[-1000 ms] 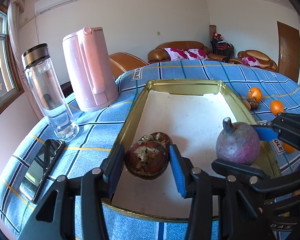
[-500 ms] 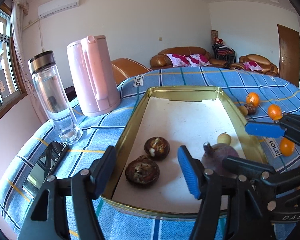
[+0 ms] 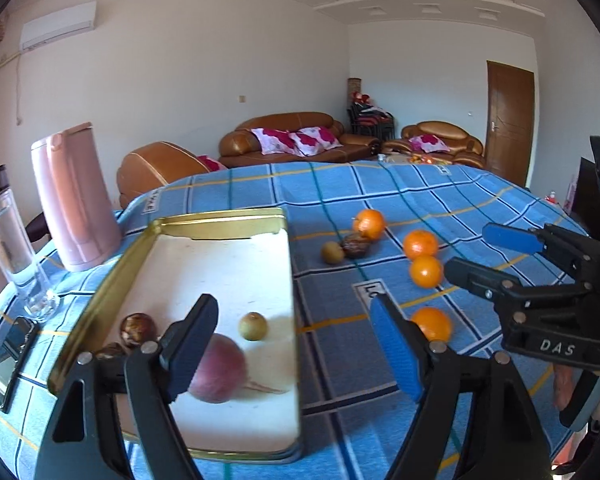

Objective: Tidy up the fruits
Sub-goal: 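Grasp an orange with the right tool while the left tool grasps another orange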

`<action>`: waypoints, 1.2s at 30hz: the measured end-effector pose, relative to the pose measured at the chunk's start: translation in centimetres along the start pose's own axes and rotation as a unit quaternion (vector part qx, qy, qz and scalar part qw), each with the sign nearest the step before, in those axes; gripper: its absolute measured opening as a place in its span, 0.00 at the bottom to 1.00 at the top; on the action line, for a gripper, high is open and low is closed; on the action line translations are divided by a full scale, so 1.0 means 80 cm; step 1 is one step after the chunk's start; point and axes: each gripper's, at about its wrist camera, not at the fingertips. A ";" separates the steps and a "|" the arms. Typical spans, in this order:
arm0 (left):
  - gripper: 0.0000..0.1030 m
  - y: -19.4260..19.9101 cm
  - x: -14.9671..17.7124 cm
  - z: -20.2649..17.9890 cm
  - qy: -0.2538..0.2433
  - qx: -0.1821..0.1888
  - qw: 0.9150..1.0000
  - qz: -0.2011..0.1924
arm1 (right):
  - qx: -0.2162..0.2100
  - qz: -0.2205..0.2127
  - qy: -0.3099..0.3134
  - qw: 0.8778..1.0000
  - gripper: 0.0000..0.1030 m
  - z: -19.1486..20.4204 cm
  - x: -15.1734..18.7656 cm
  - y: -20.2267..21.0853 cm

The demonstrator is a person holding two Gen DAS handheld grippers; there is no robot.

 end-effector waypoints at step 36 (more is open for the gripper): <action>0.41 -0.117 -0.034 -0.048 0.019 -0.015 0.998 0.059 | 0.035 0.104 -0.070 0.991 0.62 -0.072 -0.004 -0.090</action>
Point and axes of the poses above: each gripper's, at about its wrist camera, not at the fingertips, and y roughly against the way its jaws point, z to its left, x to its underside, and after that the axes turned 3 degrees about -x, right-handed
